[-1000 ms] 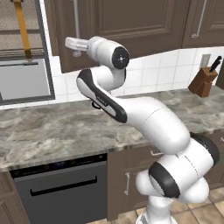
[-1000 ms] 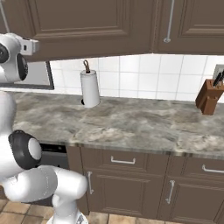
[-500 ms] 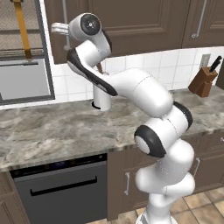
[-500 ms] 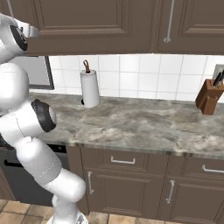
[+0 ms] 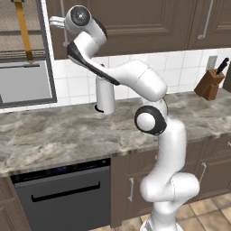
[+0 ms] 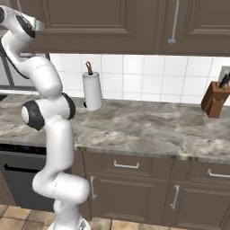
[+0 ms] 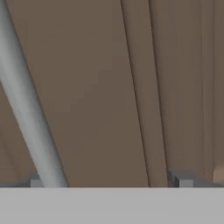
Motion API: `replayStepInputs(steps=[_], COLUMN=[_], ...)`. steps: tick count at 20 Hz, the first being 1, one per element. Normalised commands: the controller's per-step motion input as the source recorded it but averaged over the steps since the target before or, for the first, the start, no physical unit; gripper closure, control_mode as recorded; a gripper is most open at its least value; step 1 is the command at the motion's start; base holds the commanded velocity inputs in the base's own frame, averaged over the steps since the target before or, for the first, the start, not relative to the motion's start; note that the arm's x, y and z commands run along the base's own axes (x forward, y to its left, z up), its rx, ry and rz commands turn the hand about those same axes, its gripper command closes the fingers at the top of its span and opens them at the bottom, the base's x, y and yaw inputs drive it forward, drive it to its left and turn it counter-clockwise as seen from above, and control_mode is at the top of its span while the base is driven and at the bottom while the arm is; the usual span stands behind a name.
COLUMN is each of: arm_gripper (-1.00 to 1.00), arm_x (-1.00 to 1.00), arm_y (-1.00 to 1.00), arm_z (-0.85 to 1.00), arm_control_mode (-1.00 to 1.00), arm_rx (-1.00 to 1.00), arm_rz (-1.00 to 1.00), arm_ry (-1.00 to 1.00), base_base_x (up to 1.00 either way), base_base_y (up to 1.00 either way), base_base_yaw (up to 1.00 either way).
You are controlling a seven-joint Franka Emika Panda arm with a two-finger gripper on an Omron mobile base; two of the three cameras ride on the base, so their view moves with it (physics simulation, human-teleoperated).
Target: Open the cabinet and move the ladle to the pot. Then close the cabinet.
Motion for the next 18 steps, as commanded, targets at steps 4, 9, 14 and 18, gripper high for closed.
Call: replayStepInputs(steps=[4, 9, 14, 18], arm_gripper=[-1.00, -1.00, -1.00, -1.00], arm_x=[0.83, 0.80, 0.85, 0.58], arm_y=[0.00, -0.05, -0.37, -0.57], arm_z=[0.00, 0.00, 0.00, 0.12], arm_control_mode=[-1.00, -1.00, -1.00, -1.00], arm_rx=[-0.10, -0.08, -0.01, 0.00], arm_rz=[-0.04, -0.05, -0.06, -0.02], arm_ry=[0.00, 0.01, 0.11, 0.12], base_base_x=[0.00, 0.00, 0.00, 0.00], base_base_y=[0.00, 0.00, 0.00, 0.00], base_base_yaw=[0.00, 0.00, 0.00, 0.00])
